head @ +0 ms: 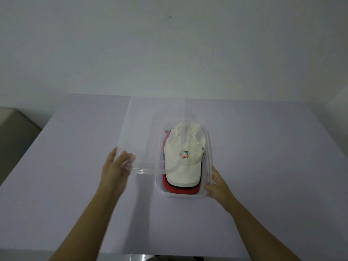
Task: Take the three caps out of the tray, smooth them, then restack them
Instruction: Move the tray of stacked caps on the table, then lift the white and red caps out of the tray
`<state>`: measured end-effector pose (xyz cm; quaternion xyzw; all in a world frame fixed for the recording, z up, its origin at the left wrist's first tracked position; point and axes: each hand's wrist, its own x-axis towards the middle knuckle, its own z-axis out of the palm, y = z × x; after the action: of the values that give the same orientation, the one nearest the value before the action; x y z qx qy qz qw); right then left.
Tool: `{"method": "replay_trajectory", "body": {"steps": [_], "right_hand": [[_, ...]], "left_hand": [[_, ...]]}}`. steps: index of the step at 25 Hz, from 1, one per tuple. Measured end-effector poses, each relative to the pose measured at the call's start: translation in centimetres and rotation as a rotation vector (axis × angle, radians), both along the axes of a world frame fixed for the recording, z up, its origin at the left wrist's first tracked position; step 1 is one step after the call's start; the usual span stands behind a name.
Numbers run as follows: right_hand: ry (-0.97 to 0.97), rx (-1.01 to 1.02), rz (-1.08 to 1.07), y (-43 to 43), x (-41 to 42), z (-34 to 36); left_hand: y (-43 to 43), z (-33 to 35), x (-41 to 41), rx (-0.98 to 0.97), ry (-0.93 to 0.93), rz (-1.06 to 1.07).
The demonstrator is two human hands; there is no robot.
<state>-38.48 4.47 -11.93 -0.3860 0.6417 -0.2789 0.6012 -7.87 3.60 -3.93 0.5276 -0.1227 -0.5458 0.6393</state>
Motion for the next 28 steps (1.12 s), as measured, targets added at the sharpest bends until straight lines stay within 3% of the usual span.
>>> {"method": "replay_trajectory", "body": {"steps": [5, 13, 15, 18, 22, 25, 27, 28], "right_hand": [[0.026, 0.019, 0.046, -0.2, -0.1, -0.1], [0.018, 0.058, 0.075, -0.3, -0.1, 0.4], [0.013, 0.065, 0.094, -0.3, -0.2, 0.5], [0.017, 0.065, 0.115, -0.4, -0.3, 0.4], [0.032, 0.074, 0.129, -0.5, -0.3, 0.4], [0.373, -0.071, 0.256, -0.5, 0.0, 0.7], [0.625, -0.328, 0.296, -0.5, 0.9, 1.3], [0.664, -0.468, 0.333, -0.7, 1.5, 1.8]], "left_hand": [[0.8, -1.6, 8.6, 0.066, -0.08, 0.032], [1.8, -8.4, 8.1, 0.345, -0.146, -0.12], [2.2, -9.8, 8.3, 0.417, -0.362, -0.219], [2.0, -11.4, 9.1, 0.545, -0.866, -0.387], [1.3, -12.0, 9.5, 0.665, -1.062, -0.514], [1.2, -11.1, 8.6, 0.73, -1.248, -0.494], [0.5, -9.9, 6.8, 0.569, -1.315, -0.356], [-0.1, -9.1, 5.5, 0.43, -1.296, -0.319]]}}
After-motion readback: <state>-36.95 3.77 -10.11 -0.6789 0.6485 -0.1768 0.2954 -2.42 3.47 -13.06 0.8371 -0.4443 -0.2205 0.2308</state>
